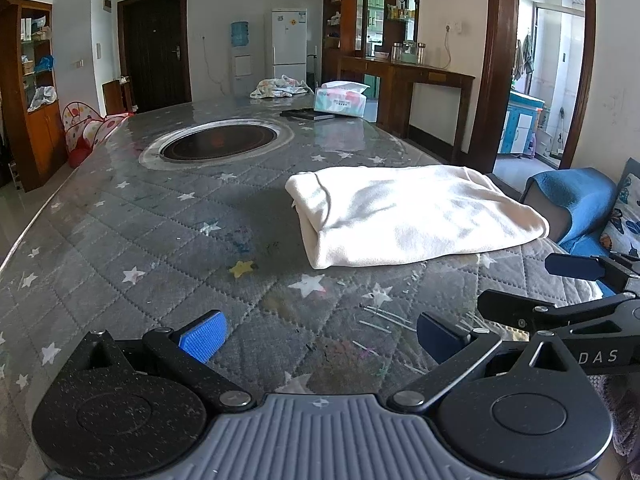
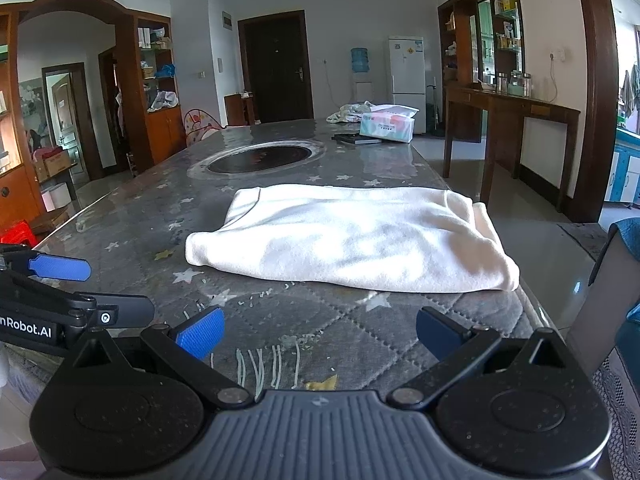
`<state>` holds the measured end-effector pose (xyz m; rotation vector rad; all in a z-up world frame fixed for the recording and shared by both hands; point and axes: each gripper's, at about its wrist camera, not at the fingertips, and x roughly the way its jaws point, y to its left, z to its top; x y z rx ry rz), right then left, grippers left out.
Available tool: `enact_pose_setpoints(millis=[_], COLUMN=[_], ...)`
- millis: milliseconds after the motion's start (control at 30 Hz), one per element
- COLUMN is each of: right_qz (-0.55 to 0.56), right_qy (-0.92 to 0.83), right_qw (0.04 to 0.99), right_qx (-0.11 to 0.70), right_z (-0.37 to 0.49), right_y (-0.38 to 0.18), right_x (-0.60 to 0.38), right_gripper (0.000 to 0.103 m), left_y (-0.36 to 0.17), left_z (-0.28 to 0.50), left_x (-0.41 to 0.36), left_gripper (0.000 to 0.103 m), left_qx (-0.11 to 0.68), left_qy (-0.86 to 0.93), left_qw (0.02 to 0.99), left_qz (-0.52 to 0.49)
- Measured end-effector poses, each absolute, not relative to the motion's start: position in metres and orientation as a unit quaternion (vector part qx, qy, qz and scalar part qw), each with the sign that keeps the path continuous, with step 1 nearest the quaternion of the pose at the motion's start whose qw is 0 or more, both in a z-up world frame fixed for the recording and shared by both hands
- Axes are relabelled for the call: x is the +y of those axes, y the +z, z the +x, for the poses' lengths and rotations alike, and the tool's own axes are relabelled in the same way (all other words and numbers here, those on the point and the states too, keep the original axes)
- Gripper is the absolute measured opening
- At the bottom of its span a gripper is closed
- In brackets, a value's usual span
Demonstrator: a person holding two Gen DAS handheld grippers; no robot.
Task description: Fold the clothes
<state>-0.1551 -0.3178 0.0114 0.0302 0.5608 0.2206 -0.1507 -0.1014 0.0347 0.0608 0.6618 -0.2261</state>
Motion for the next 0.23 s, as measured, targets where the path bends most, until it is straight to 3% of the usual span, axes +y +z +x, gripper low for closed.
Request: enact_pose_setpoints(millis=[233], right_qz=[0.014], right_qy=[0.11], right_qw=[0.954], right_qx=[0.277], right_z=[-0.1534], right_y=[0.0105], right_x=[-0.317], right_gripper=[0.103], left_y=[0.0341], left_z=[-0.1469], left_x=[-0.0991], left_gripper=[0.103], left_qx=[0.325], left_qy=[-0.105], left_qw=[0.94], left_qz=[0.025])
